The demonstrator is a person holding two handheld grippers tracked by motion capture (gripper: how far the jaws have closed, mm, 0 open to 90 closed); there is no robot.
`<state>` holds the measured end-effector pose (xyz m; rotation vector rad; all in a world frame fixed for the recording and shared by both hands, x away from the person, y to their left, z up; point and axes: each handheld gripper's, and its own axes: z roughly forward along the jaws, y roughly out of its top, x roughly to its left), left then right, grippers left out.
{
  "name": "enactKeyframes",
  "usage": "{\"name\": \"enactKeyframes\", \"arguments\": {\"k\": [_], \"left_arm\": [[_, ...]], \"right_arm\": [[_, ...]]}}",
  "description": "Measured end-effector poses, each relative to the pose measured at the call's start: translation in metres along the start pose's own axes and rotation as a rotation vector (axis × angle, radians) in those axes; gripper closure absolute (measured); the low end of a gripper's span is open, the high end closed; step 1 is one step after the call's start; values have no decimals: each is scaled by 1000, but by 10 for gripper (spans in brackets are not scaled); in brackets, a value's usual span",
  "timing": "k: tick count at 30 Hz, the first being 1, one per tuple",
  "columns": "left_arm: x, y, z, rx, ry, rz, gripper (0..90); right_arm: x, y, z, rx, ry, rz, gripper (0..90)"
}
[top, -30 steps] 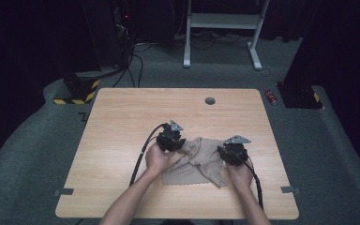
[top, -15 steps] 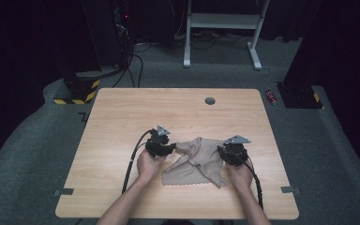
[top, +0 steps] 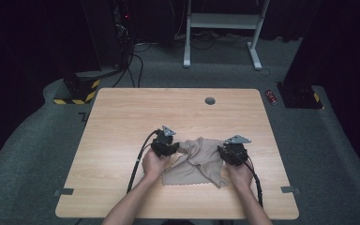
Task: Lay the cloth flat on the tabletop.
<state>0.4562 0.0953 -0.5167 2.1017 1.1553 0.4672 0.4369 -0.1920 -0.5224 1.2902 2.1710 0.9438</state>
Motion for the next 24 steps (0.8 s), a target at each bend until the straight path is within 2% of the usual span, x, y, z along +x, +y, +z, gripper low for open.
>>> {"name": "enactKeyframes", "arguments": {"k": [4, 6, 9, 10, 13, 19, 22, 24], "left_arm": [[-3, 4, 0, 22, -18, 55, 770], [-5, 5, 1, 29, -23, 78, 821], [-4, 6, 1, 39, -38, 89, 876], [-4, 6, 1, 41, -46, 82, 885], [-2, 6, 1, 37, -58, 71, 895], [9, 5, -1, 42, -76, 28, 900], [17, 6, -6, 25, -77, 3, 900], [21, 6, -9, 7, -76, -10, 900]], "right_arm": [[-1, 4, 0, 19, 3, -3, 634], [-3, 6, -1, 14, -1, 11, 632], [-10, 9, 0, 13, -5, 42, 629], [-11, 10, 1, 21, -7, 56, 629], [-14, 12, 5, 41, -21, 47, 644], [-15, 17, 10, 60, -3, 28, 776], [-14, 21, 12, 77, 12, 0, 877], [-11, 25, 14, 95, 7, -25, 890]]}}
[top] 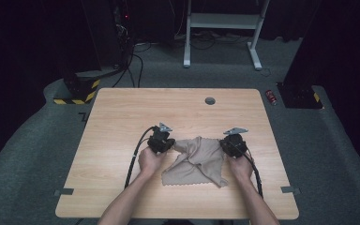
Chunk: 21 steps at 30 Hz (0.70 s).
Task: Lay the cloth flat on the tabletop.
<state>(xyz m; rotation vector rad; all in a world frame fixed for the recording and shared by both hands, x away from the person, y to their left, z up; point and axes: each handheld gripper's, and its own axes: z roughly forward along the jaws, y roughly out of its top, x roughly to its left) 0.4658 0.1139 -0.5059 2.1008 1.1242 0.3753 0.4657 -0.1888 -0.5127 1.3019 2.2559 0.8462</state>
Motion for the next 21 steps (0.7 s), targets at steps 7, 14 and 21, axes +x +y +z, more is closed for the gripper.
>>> {"name": "enactKeyframes", "arguments": {"k": [7, 14, 21], "left_arm": [[16, 1, -10, -46, -6, -61, 900], [27, 18, -18, -36, 39, -18, 900], [43, 36, -4, 27, 103, 13, 899]], "right_arm": [[1, 13, -7, -29, -11, -19, 892], [-1, 22, -6, -26, -27, -24, 892], [-3, 31, 7, -24, -32, 11, 892]]}}
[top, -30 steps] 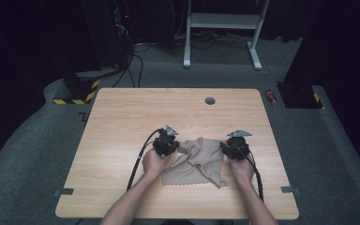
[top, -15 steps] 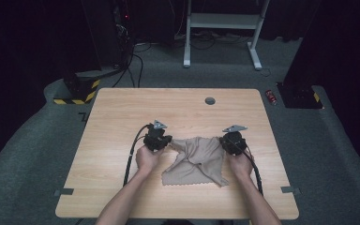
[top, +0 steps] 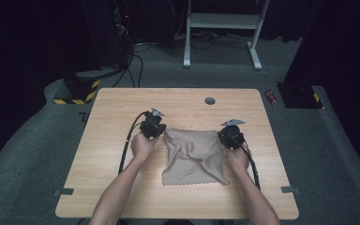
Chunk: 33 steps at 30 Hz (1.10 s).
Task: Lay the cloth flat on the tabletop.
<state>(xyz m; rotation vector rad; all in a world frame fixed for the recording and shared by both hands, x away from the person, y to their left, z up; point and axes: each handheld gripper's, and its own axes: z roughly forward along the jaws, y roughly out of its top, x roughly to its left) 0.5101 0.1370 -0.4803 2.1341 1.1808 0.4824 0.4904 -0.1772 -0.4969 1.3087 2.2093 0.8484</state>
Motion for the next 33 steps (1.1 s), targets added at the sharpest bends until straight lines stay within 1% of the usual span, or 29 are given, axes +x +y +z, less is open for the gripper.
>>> {"name": "enactKeyframes", "arguments": {"k": [1, 2, 3, 4, 5, 6, 7, 9, 12, 14, 15, 17, 18, 20, 22, 23, 25, 29, 31, 33], "left_arm": [[0, 1, 3, 7, 11, 2, 899], [0, 1, 3, 7, 11, 2, 898], [1, 1, 7, 18, 22, 3, 897], [1, 1, 10, 21, 25, 5, 897], [1, 0, 12, 21, 27, -1, 895], [1, 0, 12, 21, 27, -1, 894], [1, -1, 17, 23, 29, -11, 892], [0, -2, 21, 24, 35, -14, 886], [1, -3, 24, 33, 17, -26, 816], [1, -4, 24, 33, 18, -28, 766], [0, -6, 21, 24, 17, -32, 728], [-1, -8, 17, 22, 24, -31, 670], [-3, -10, 15, 20, 21, -38, 641], [-6, -13, 10, 18, 15, -27, 611], [-9, -18, 3, 10, -2, -24, 603], [-11, -20, 0, 8, -7, -24, 601], [-15, -25, -5, 10, -21, -20, 600], [-24, -36, -9, 26, -57, 1, 607], [-28, -39, -9, 35, -70, 5, 609], [-32, -41, -7, 55, -74, 23, 608]], "right_arm": [[0, 2, 1, 2, -1, 1, 892], [0, 2, 1, 2, -1, 1, 892], [1, 5, 4, -3, -12, 1, 891], [0, 6, 6, 7, -11, 10, 891], [-1, 6, 9, 17, -13, 12, 891], [-1, 7, 12, 26, -23, 12, 890], [-1, 8, 14, 34, -28, 15, 890], [-2, 10, 18, 39, -45, 5, 889], [-6, 12, 21, 34, -65, 23, 885], [-7, 11, 22, 35, -68, 31, 882], [-12, 9, 25, 52, -72, 42, 843], [-15, 7, 24, 61, -69, 65, 803], [-16, 6, 23, 59, -66, 68, 789], [-16, 7, 17, 42, -60, 60, 767], [-13, 9, 9, 23, -45, 53, 746], [-11, 9, 5, 15, -37, 35, 741], [-6, 6, -2, 5, -18, 13, 736], [1, -5, -8, 12, 11, -18, 737], [4, -11, -9, 23, 26, -17, 737], [5, -14, -9, 32, 31, -25, 737]]}}
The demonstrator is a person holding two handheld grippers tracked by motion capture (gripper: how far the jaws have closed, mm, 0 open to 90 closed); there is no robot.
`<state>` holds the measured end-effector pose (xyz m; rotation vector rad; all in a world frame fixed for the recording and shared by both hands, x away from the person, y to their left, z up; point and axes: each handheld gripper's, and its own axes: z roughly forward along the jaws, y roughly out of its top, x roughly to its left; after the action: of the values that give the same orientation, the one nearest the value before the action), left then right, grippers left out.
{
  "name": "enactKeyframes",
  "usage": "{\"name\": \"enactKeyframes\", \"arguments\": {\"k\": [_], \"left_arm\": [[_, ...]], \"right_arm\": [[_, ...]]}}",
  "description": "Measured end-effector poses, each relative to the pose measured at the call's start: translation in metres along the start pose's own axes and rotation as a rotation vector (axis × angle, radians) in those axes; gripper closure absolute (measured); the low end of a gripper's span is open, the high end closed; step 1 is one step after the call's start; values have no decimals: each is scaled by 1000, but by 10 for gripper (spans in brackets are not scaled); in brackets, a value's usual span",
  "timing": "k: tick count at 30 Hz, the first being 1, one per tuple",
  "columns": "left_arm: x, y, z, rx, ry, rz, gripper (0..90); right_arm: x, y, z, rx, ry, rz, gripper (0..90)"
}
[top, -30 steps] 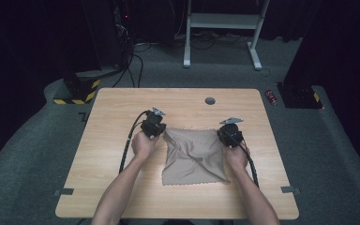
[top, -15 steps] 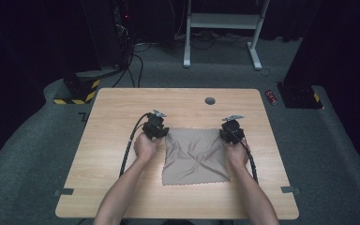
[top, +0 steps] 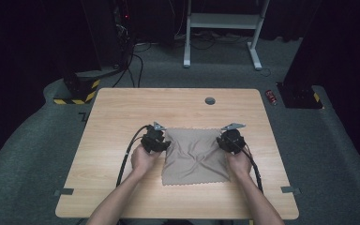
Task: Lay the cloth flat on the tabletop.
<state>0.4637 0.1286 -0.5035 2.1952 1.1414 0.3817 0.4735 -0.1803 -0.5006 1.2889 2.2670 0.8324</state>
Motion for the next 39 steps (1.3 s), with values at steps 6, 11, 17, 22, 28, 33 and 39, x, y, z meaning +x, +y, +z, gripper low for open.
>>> {"name": "enactKeyframes", "arguments": {"k": [6, 11, 17, 22, 28, 33, 39], "left_arm": [[-1, 0, 7, 8, 16, 20, 651], [3, 2, 8, 10, 54, 49, 670], [10, 0, 4, 24, 72, 14, 585], [0, -17, -17, -23, -32, -21, 533], [-32, -43, -43, -34, -79, 37, 523], [-43, -56, -47, -11, -75, 40, 521], [-46, -59, -42, 17, -39, 77, 537]], "right_arm": [[2, -6, 6, 30, 7, -7, 745], [-2, -5, 8, 22, -7, -9, 747], [-4, -2, 9, 31, -18, -4, 710], [-1, -11, -9, -16, 22, 7, 691], [11, -36, -38, -44, 73, -26, 682], [19, -55, -45, -22, 86, -47, 681], [18, -60, -38, -16, 73, -48, 730]]}}
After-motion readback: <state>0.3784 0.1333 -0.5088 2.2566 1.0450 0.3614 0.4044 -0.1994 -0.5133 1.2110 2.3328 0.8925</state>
